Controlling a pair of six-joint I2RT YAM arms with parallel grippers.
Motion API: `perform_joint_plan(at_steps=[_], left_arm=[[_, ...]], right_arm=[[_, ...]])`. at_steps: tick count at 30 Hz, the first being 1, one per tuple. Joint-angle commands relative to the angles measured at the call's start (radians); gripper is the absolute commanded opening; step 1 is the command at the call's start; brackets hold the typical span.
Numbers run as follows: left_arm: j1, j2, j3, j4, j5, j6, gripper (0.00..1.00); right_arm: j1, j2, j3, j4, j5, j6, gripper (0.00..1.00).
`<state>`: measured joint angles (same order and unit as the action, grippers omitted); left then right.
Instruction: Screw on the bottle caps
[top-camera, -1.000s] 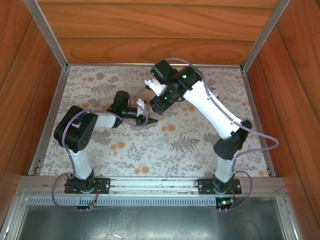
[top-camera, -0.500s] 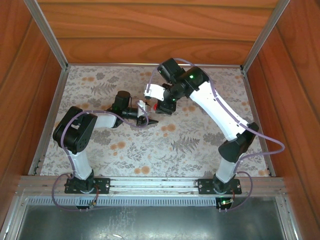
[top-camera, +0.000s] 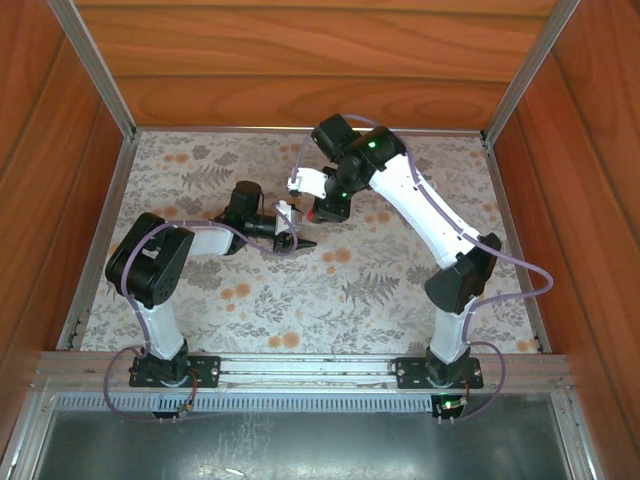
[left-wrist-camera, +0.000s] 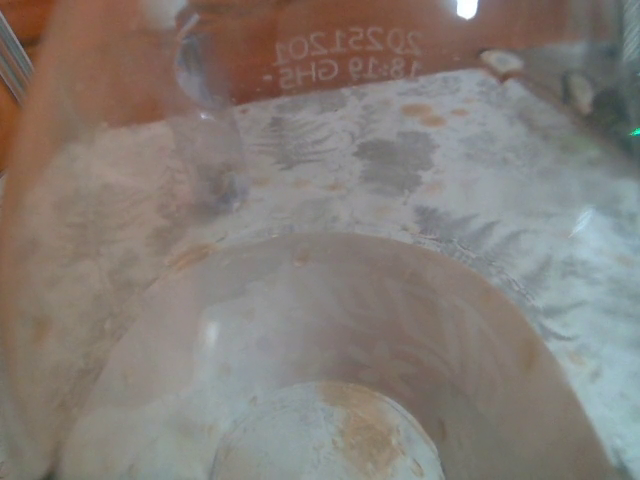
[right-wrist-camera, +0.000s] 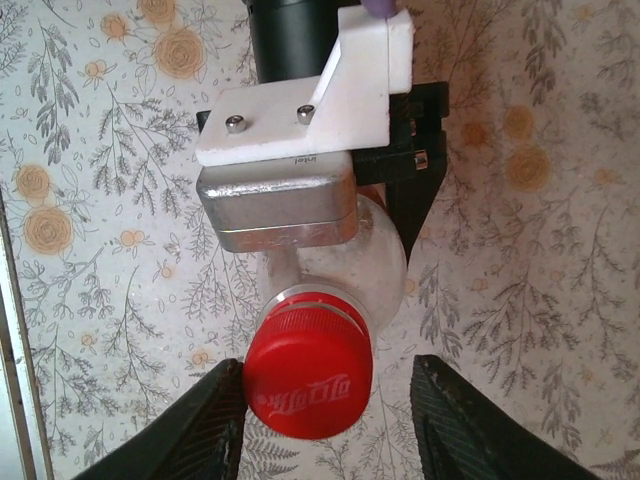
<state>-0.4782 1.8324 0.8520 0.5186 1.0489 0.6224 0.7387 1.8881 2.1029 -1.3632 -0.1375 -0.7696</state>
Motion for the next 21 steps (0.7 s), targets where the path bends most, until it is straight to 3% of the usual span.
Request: perform_joint_plan(at_steps=[1,14,21], left_arm=[[-0.002,0.053,-0.043,-0.220,-0.054,0.000,0.56],[-0.001,0.054,-0.038,-0.227,-0.053,-0.003,0.56],[0.000,0.054,-0.034,-0.233,-0.058,-0.005,0.56]], right_arm=[[-0.005,0.011,0.027,-0.038,-0.040,-0.057,0.46],[-0.005,0.016,0.023,-0.044,-0.050,-0.001,0.29],[0.008,0.000,-0.017,-0.031,0.020,0.167,0.25]])
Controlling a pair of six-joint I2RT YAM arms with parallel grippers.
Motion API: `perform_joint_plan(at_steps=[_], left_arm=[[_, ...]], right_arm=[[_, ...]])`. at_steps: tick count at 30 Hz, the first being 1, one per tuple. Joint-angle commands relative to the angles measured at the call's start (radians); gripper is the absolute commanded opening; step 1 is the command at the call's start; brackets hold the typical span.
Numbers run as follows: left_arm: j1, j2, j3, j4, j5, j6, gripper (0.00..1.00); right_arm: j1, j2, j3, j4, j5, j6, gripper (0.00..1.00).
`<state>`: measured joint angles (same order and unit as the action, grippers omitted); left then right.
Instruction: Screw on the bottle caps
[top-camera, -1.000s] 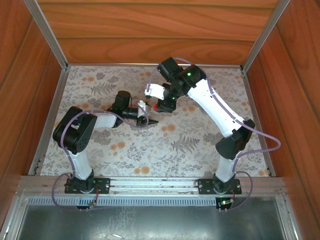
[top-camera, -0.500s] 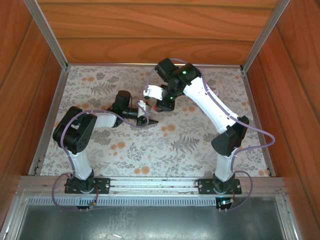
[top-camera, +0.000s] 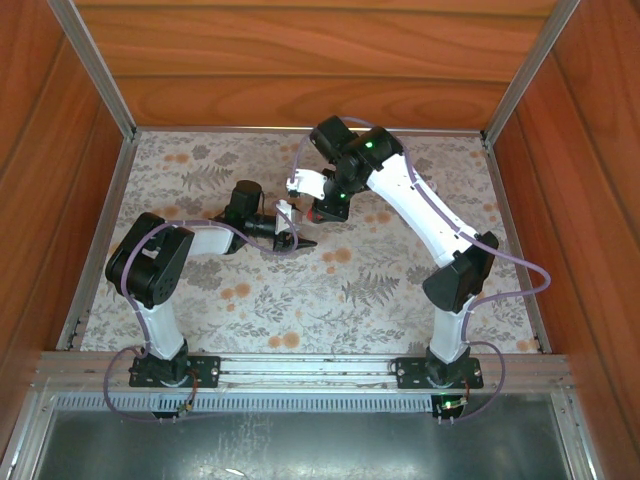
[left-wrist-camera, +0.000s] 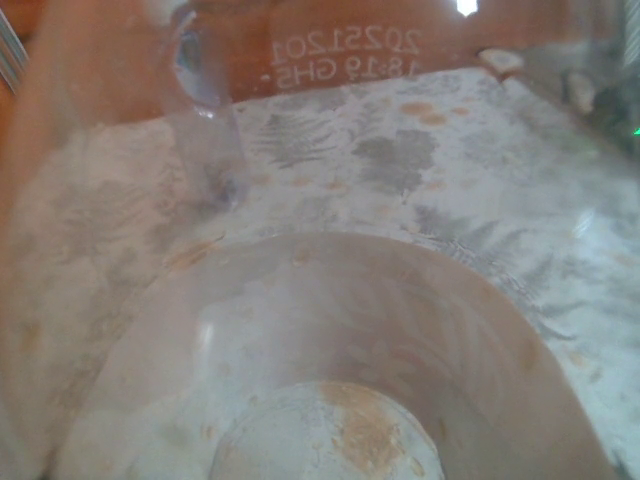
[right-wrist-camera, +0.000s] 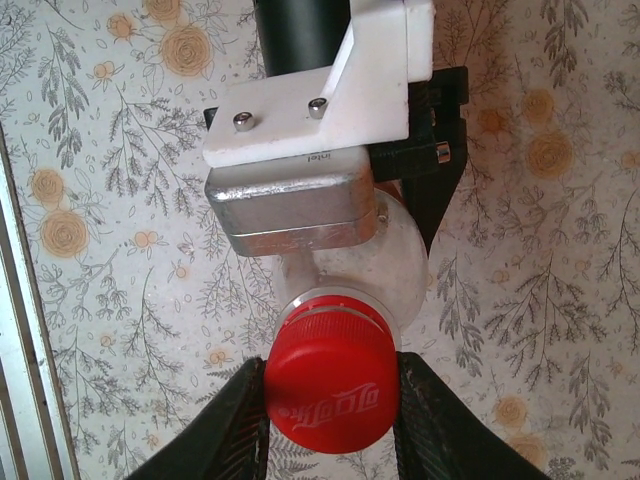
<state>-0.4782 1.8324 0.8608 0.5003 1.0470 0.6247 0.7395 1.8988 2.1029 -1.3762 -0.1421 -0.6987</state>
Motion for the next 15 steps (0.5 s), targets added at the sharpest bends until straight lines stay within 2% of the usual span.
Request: perform_joint_plan(at_steps=[1,3,6,9,13,15], left_arm=[[0.000,0.054,-0.043,-0.216,-0.056,-0.008,0.56],[0.001,0.054,-0.042,-0.218,-0.056,-0.008,0.56],[0.000,0.054,-0.039,-0.221,-0.065,-0.014,0.56],[-0.001,0.051,-0.039,-0.224,-0.077,-0.013,0.56],[-0.001,0.053,-0.037,-0.227,-0.082,-0.008,0.56],[-0.001,0.054,-0.034,-0.229,-0.080,-0.005,0.56]], right_arm=[[0.012,-0.012,-0.023,-0.017,0.040,0.128,0.24],[0.022,-0.003,-0.013,-0.019,0.069,0.256,0.23],[0.030,0.058,0.087,-0.075,0.146,0.557,0.20],[0.047,0.125,0.194,-0.175,0.155,0.799,0.17],[0.065,0.171,0.233,-0.203,0.109,1.167,0.14],[0.073,0.198,0.264,-0.226,0.107,1.271,0.12]])
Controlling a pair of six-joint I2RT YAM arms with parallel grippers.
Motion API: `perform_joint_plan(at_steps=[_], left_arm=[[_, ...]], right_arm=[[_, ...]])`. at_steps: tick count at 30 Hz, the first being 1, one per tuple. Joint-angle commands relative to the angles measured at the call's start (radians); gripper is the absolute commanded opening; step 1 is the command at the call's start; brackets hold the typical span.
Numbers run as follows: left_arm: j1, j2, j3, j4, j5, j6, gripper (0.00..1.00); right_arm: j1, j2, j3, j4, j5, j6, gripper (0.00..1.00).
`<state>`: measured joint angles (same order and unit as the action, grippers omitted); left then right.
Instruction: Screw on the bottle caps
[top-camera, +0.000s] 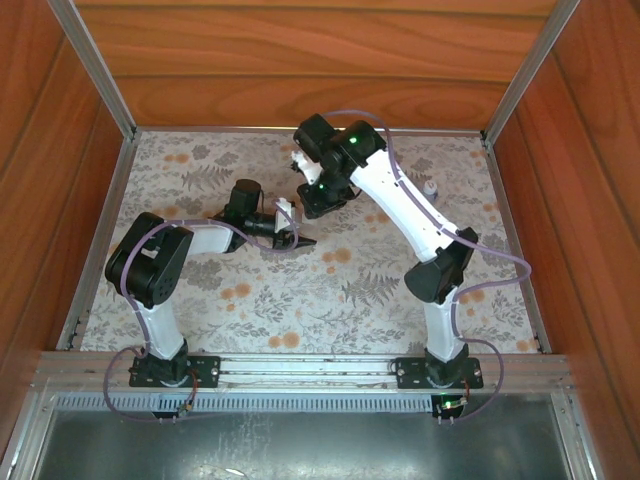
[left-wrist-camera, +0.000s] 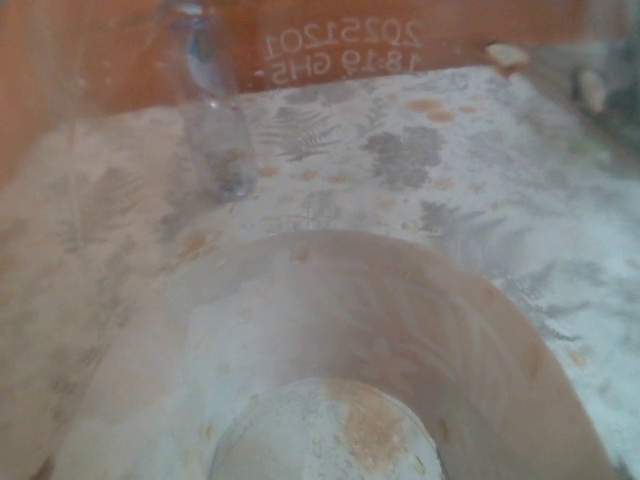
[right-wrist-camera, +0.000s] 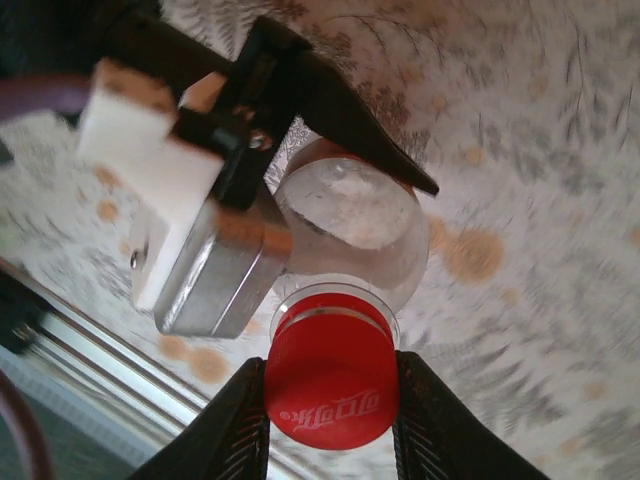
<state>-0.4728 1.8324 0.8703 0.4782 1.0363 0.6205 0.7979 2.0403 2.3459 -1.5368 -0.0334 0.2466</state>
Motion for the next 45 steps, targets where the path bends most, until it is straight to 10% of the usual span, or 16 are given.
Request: perform_joint_plan(at_steps=[1,8,18,30,45], left_arm=[[-0.009,0.052,-0.045,-0.207,-0.070,0.001,0.56],[-0.010,0.043,-0.053,-0.211,-0.071,0.013,0.56],[0.015,0.029,-0.025,-0.213,0.009,-0.036,0.57],[0.029,-0.057,0.034,-0.213,0.177,-0.206,0.55],[0.032,-0.174,0.076,-0.212,0.239,-0.277,0.55]], right_arm=[[0.018,0.073,0.049,-0.081,0.004,0.350,0.12],[0.021,0.095,0.136,-0.110,0.031,0.283,0.28],[-0.049,-0.157,-0.072,0.122,-0.129,-0.228,0.63],[-0.165,-0.598,-0.705,0.886,-0.423,-0.497,0.59],[-0.179,-0.556,-0.861,1.045,-0.514,-0.430,0.68]])
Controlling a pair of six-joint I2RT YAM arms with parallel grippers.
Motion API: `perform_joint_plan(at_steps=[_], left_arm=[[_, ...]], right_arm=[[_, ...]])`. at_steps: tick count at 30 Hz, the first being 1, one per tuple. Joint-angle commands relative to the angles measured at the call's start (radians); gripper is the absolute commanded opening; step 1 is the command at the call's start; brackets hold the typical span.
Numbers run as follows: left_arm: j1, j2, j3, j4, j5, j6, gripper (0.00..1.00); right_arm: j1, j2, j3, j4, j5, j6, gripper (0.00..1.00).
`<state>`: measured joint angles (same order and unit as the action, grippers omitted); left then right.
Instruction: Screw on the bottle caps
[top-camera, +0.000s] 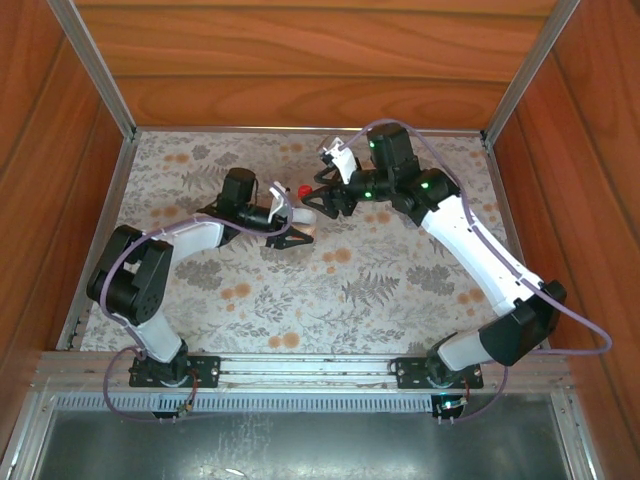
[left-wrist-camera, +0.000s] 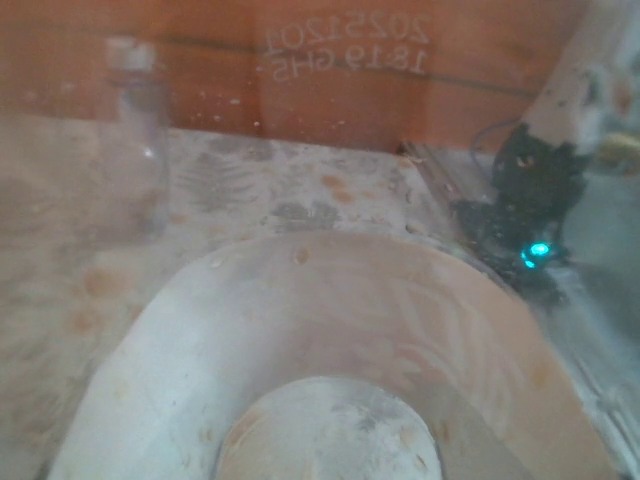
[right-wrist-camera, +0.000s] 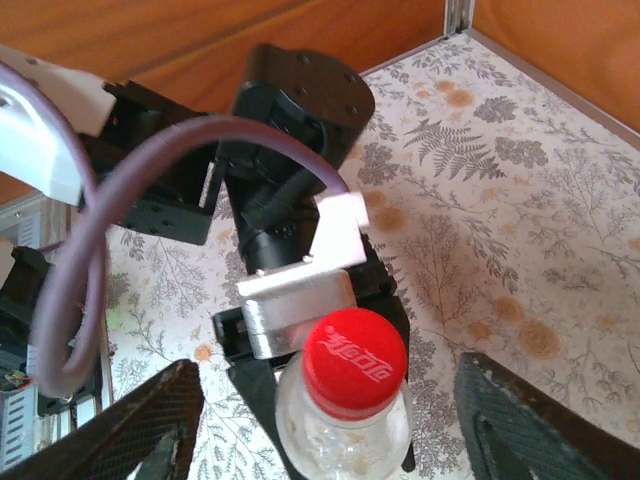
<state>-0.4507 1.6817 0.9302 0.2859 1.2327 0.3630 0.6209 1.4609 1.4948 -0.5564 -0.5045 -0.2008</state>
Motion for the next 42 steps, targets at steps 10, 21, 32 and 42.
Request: perform_joint_plan(at_steps=[10,21,32,42], left_arm=[[0.009,-0.033,0.023,-0.022,0.040,-0.033,0.55],[0.008,-0.042,0.026,-0.023,0.037,-0.035,0.61],[0.009,-0.067,0.027,-0.022,0.005,-0.050,0.77],[0.009,-0.079,0.025,-0.023,0.001,-0.056,0.66]], right_arm=[[0.003,0.082,-0.013,0.102,-0.143,0.019,0.47],[0.003,0.068,-0.015,0.072,-0.149,-0.005,0.24],[0.003,0.040,-0.025,0.064,-0.122,-0.009,0.24],[0.001,0.023,-0.041,0.081,-0.110,-0.003,0.24]])
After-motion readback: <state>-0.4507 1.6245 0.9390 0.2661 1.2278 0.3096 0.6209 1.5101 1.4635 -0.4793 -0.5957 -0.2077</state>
